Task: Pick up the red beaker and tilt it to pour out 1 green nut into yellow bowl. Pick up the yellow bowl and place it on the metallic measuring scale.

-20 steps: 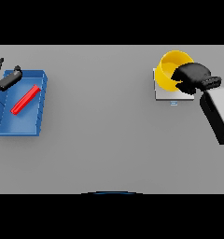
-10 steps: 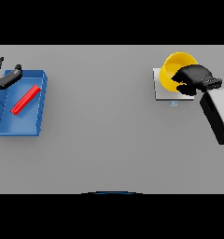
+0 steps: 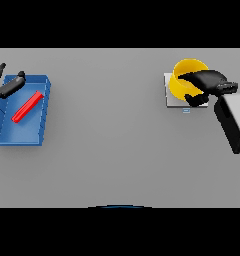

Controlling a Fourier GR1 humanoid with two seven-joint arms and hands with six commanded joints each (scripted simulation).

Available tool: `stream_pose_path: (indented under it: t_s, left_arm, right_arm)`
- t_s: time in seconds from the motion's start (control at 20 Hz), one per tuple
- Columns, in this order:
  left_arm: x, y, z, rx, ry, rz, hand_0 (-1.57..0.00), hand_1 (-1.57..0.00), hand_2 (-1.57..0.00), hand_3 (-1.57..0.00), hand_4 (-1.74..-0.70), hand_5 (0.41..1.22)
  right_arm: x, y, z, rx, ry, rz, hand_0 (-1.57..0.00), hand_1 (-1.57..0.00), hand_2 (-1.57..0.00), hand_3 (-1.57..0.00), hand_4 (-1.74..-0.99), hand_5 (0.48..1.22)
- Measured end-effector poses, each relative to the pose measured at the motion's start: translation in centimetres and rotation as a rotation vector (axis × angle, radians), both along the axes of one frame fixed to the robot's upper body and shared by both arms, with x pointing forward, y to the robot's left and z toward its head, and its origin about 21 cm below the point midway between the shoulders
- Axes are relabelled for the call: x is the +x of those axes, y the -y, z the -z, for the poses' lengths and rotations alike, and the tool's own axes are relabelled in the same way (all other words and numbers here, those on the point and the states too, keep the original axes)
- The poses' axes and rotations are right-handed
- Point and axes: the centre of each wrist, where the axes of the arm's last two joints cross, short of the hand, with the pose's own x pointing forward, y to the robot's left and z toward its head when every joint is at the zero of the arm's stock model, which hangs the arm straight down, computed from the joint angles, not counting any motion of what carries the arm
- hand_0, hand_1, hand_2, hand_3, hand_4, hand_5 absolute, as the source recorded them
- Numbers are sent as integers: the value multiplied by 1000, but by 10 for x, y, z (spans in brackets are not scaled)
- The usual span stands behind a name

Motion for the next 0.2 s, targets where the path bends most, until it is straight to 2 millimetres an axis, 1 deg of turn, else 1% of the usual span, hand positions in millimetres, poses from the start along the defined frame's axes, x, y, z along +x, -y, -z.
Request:
stream_pose_path:
  t_s: [0.05, 0.1, 0.15, 0.2]
  left_arm:
    - [2, -1, -1, 2, -1, 0, 1, 1, 1, 1, -835, 755]
    - [1, -2, -5, 6, 0, -2, 1, 1, 1, 1, -834, 759]
    - [2, -3, -4, 8, -8, -8, 1, 1, 1, 1, -833, 760]
    - [3, 0, -4, 9, -4, -5, 1, 1, 1, 1, -833, 760]
  right_arm:
    - [-1, -1, 2, -8, -10, 8, -126, -124, -98, -84, -1409, 804]
    - [-2, 3, 2, -12, -18, 12, -101, -99, -78, -67, -1401, 798]
    - [-1, 4, 0, -17, -21, 15, -80, -79, -62, -53, -1395, 787]
    - [-3, 1, 3, -8, -25, 6, -64, -63, -50, -42, -1390, 779]
